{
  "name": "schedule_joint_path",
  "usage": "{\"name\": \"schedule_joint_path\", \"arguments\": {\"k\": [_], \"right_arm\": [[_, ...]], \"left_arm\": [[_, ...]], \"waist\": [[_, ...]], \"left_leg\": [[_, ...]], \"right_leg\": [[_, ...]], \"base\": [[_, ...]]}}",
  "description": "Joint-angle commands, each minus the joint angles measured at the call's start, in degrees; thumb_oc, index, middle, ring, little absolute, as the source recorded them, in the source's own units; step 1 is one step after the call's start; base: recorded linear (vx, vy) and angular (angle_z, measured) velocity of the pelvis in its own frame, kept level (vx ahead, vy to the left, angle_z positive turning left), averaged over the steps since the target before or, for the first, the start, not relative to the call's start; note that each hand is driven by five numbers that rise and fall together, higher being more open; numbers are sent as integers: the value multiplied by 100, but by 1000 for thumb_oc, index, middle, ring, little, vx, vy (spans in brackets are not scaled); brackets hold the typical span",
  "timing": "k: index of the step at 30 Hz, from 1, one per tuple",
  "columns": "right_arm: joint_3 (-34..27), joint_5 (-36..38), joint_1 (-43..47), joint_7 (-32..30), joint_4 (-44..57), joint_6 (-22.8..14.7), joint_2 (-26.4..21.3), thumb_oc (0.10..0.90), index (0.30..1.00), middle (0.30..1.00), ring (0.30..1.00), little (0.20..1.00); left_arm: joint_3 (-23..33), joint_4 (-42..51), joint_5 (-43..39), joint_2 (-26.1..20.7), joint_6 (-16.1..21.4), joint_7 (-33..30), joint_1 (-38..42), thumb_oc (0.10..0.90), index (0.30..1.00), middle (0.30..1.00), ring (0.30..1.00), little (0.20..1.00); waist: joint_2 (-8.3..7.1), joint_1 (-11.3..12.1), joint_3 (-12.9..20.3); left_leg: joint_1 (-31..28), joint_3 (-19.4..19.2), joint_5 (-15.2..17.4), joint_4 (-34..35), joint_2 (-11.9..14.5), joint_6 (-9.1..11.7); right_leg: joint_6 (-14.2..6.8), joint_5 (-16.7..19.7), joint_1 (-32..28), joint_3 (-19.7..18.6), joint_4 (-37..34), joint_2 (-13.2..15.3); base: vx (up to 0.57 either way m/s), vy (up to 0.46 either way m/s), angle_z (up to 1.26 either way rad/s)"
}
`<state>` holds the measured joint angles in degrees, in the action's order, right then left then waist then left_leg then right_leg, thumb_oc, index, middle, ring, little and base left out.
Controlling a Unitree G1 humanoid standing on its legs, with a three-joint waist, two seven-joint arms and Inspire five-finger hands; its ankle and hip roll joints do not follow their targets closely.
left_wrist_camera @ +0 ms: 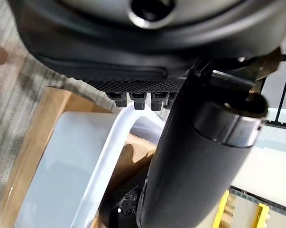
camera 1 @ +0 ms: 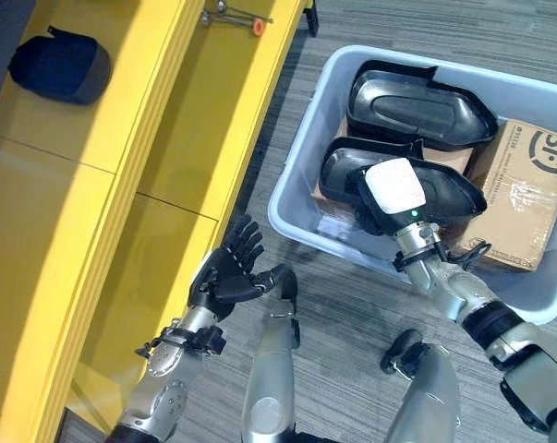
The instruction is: Move parts from the plastic box to the shelf.
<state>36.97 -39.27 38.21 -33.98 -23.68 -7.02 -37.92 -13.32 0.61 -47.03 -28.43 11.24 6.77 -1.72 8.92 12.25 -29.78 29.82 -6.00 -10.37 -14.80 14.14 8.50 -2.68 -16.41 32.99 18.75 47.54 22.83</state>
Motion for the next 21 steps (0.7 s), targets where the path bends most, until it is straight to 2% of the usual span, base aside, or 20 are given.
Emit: {"name": "schedule_joint_path", "arguments": {"k": [1, 8, 9, 11, 16, 17, 19, 21], "right_arm": [[-479, 18, 454, -174, 887, -465, 6, 400, 300, 300, 300, 300], [-810, -301, 120, 172, 2198, -882, -430, 400, 300, 300, 300, 300], [-862, -366, 144, 264, 2354, -977, -520, 400, 300, 300, 300, 300], [-951, -364, 124, 546, 2711, -1169, -740, 400, 300, 300, 300, 300], [-952, -401, 174, 930, 2943, -1423, -1186, 400, 300, 300, 300, 300], [-945, -421, 167, 1006, 2961, -1570, -1296, 400, 300, 300, 300, 300], [-943, -403, 236, 1122, 2969, -1740, -1485, 400, 300, 300, 300, 300], [-837, -84, 340, 1332, 2879, -2004, -1781, 400, 300, 300, 300, 300]], "left_arm": [[145, 582, -233, -229, 632, 33, -70, 900, 1000, 1000, 1000, 1000], [254, 669, -206, -233, 639, -78, -148, 900, 1000, 1000, 1000, 1000], [289, 678, -210, -242, 628, -87, -116, 900, 1000, 1000, 1000, 1000], [316, 682, -218, -257, 605, -84, -120, 900, 1000, 1000, 1000, 1000], [372, 701, -175, -298, 551, 2, -179, 900, 1000, 1000, 1000, 1000], [387, 699, -174, -308, 520, 14, -221, 900, 1000, 1000, 1000, 1000], [447, 725, -180, -333, 472, 54, -235, 900, 1000, 1000, 1000, 1000], [455, 713, -174, -362, 440, 105, -311, 900, 1000, 1000, 1000, 1000]], "waist": [[-181, -81, -2], [-326, -293, -2], [-317, -294, -2], [-351, -332, -2], [-403, -349, -2], [-444, -366, -2], [-447, -351, -2], [-504, -343, -2]], "left_leg": [[-303, -560, 1094, -467, -85, -332], [-557, -616, 1153, -467, -38, -323], [-502, -663, 1034, -423, 8, -373], [-586, -679, 1051, -417, 27, -371], [-706, -684, 1072, -433, 62, -362], [-810, -641, 1195, -490, 33, -309], [-777, -682, 1086, -462, 74, -360], [-887, -626, 1210, -537, 58, -303]], "right_leg": [[-99, -245, -261, 202, 106, -247], [-132, -232, -467, 69, -37, -373], [-62, -120, -414, 123, -91, -411], [-65, -113, -492, 97, -138, -448], [-59, -117, -646, 79, -201, -488], [-127, -230, -743, 13, -146, -468], [-46, -147, -715, 75, -168, -501], [-84, -292, -837, 33, -86, -493]], "base": [[0, -11, -9], [-11, -8, -10], [-60, -22, -8], [-33, -35, -11], [7, -67, -5], [65, -69, -4], [7, -69, -5], [38, -84, -5]]}}
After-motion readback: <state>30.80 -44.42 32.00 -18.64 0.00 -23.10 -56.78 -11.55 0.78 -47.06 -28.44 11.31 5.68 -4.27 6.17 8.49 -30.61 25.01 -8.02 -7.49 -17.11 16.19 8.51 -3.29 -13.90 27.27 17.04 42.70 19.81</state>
